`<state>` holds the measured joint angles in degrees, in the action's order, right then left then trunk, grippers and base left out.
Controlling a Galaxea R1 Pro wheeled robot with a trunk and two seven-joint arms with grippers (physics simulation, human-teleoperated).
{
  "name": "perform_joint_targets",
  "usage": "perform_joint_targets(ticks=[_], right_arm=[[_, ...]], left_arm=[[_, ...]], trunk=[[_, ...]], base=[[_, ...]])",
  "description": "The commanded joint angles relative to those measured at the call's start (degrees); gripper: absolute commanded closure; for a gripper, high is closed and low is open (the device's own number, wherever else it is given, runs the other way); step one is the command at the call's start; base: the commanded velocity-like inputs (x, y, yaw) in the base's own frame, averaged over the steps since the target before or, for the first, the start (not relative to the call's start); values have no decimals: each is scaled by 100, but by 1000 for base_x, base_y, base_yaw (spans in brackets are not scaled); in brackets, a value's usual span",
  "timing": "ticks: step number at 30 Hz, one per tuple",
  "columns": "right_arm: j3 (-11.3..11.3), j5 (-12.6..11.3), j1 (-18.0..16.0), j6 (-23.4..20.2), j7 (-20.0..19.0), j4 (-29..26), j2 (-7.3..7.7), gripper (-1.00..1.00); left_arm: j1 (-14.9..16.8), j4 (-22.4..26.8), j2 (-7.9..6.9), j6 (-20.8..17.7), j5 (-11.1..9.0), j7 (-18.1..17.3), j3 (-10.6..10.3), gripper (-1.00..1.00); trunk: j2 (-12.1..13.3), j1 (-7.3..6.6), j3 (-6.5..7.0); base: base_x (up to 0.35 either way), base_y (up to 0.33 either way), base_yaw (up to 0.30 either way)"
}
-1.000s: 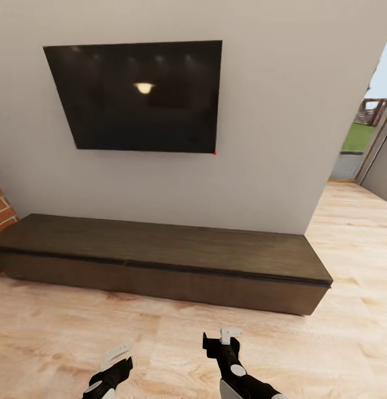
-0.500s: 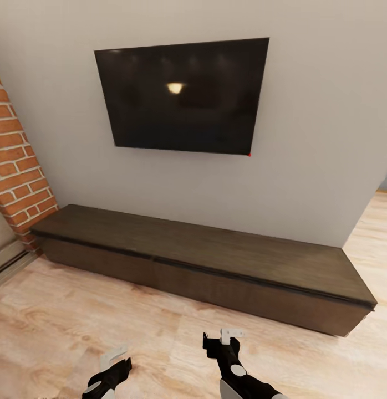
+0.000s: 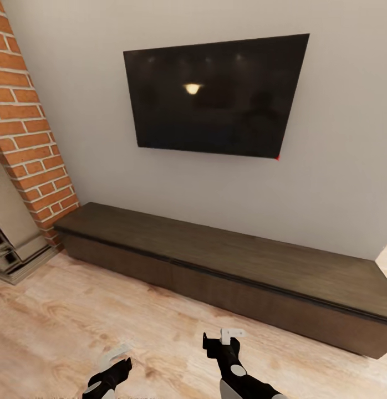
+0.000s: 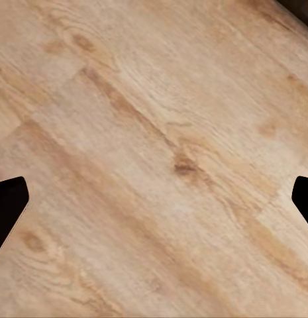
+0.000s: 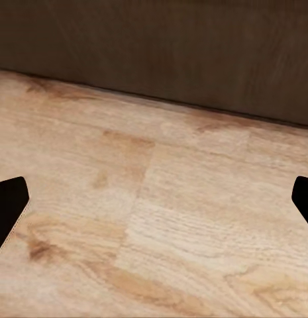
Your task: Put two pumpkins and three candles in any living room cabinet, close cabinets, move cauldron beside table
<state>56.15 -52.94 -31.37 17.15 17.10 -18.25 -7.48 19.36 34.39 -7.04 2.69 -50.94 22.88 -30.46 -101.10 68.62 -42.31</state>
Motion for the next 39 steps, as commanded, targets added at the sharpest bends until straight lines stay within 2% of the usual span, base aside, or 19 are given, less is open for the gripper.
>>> perform_joint_targets(ticks=[1, 20, 39], right_arm=[[49, -49, -5, 28, 31, -3, 2, -100], [54, -42, -6, 38, 22, -3, 9, -100], [63, 12, -2, 69, 17, -3, 1, -100]], left_arm=[[7, 6, -8, 29, -57, 40, -48, -100], [7, 6, 9, 23, -65, 35, -57, -100], [7, -97, 35, 22, -57, 24, -57, -100]], trunk=[[-3, 0, -3], [-3, 0, 53], [-3, 0, 174]], base=[[3, 5, 275], [0, 0, 279], [0, 0, 224]])
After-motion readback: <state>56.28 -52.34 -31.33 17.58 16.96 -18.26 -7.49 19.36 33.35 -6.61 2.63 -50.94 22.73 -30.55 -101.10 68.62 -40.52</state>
